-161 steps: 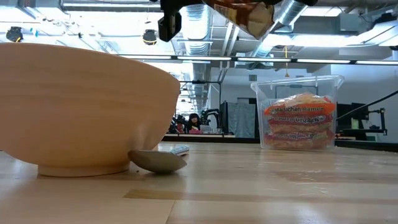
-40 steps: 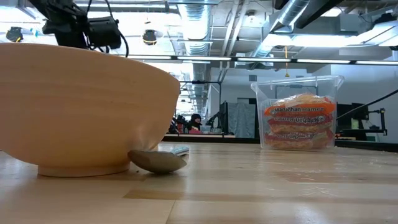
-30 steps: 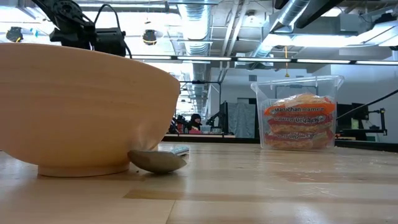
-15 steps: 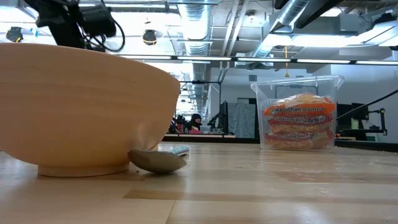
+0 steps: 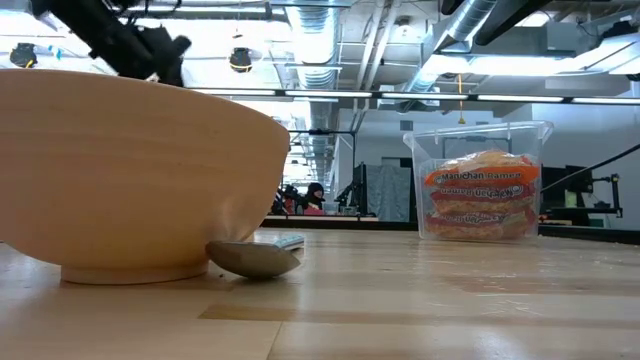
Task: Pick & Place Food Item
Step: Put the blue and white spoon into the bottom transparent bin
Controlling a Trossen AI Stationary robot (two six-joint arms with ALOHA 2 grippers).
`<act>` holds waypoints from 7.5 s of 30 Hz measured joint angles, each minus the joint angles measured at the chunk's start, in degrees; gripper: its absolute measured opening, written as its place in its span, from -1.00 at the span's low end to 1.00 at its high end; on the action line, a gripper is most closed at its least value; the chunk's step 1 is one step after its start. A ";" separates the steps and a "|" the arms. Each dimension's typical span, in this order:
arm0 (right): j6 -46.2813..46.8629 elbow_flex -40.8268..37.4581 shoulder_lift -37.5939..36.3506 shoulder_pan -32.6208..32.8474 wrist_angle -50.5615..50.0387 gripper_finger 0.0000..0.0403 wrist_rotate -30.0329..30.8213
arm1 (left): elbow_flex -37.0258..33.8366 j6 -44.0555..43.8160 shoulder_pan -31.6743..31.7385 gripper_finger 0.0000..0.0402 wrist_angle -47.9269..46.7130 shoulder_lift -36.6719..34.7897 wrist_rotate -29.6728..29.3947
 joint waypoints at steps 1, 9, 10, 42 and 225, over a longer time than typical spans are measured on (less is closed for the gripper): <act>0.03 0.00 0.00 -0.09 -0.02 0.03 0.00 | 0.00 1.22 -1.08 -0.13 1.84 -0.18 1.72; 2.86 0.01 0.00 -1.91 0.08 0.03 -2.44 | 0.00 4.92 -11.36 -0.15 16.78 0.47 8.98; 2.96 0.02 0.00 -2.18 0.27 0.03 -3.25 | 0.00 4.93 -12.48 -0.15 18.49 0.50 8.97; 5.12 0.14 15.99 -19.62 28.29 0.03 -30.74 | -0.02 2.48 -33.57 -0.16 31.17 2.87 0.93; -41.23 47.52 15.08 -16.15 -4.40 -0.15 -0.19 | 2.34 -1.72 -31.23 -0.86 71.44 34.67 15.63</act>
